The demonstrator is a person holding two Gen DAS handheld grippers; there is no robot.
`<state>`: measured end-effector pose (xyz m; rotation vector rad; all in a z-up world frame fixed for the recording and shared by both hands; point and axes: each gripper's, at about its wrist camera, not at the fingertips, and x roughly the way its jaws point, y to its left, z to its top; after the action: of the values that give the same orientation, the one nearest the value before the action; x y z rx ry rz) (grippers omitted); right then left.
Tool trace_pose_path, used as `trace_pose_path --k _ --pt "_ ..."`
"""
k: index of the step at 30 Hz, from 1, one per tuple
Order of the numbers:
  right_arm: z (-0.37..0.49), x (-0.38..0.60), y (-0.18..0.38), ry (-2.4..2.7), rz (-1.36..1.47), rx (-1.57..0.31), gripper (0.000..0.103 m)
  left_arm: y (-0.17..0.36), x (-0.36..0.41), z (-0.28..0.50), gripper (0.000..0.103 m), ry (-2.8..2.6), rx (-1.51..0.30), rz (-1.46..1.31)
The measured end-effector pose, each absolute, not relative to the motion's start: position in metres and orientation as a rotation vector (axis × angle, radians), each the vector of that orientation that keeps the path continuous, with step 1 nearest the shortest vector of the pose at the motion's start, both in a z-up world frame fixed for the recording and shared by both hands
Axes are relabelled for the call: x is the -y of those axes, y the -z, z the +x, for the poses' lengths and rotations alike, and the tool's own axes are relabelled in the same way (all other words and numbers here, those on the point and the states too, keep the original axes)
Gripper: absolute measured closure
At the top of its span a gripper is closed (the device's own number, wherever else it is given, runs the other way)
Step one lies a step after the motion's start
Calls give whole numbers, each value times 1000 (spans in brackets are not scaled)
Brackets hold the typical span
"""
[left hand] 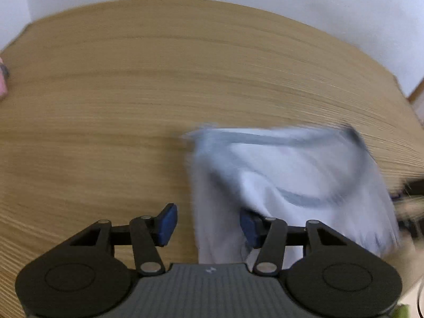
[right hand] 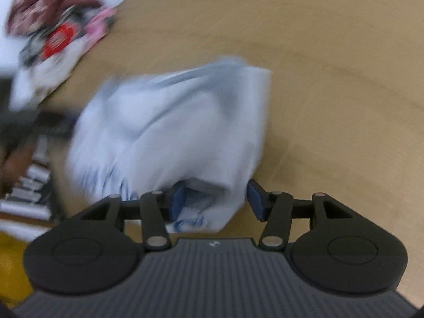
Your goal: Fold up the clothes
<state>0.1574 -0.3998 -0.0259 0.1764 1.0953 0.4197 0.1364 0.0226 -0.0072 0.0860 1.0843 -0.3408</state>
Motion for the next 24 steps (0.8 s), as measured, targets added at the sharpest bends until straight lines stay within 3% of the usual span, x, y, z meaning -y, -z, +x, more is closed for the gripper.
trace_pose_path --k 4,11,17,21,24 --pt "112 369 6 -286 125 -990 50 -18 -40 127 46 301 -1046 87" --pt "83 352 -39 -119 120 -702 48 -55 -1 91 44 407 -973 126" --pt "78 322 -30 -208 191 -754 50 -47 28 73 43 593 -933 229" --pt "75 356 8 -296 482 -933 49 -21 45 84 43 634 -971 288" --pt "73 365 28 -281 547 -952 48 -5 39 87 42 626 -1037 314"
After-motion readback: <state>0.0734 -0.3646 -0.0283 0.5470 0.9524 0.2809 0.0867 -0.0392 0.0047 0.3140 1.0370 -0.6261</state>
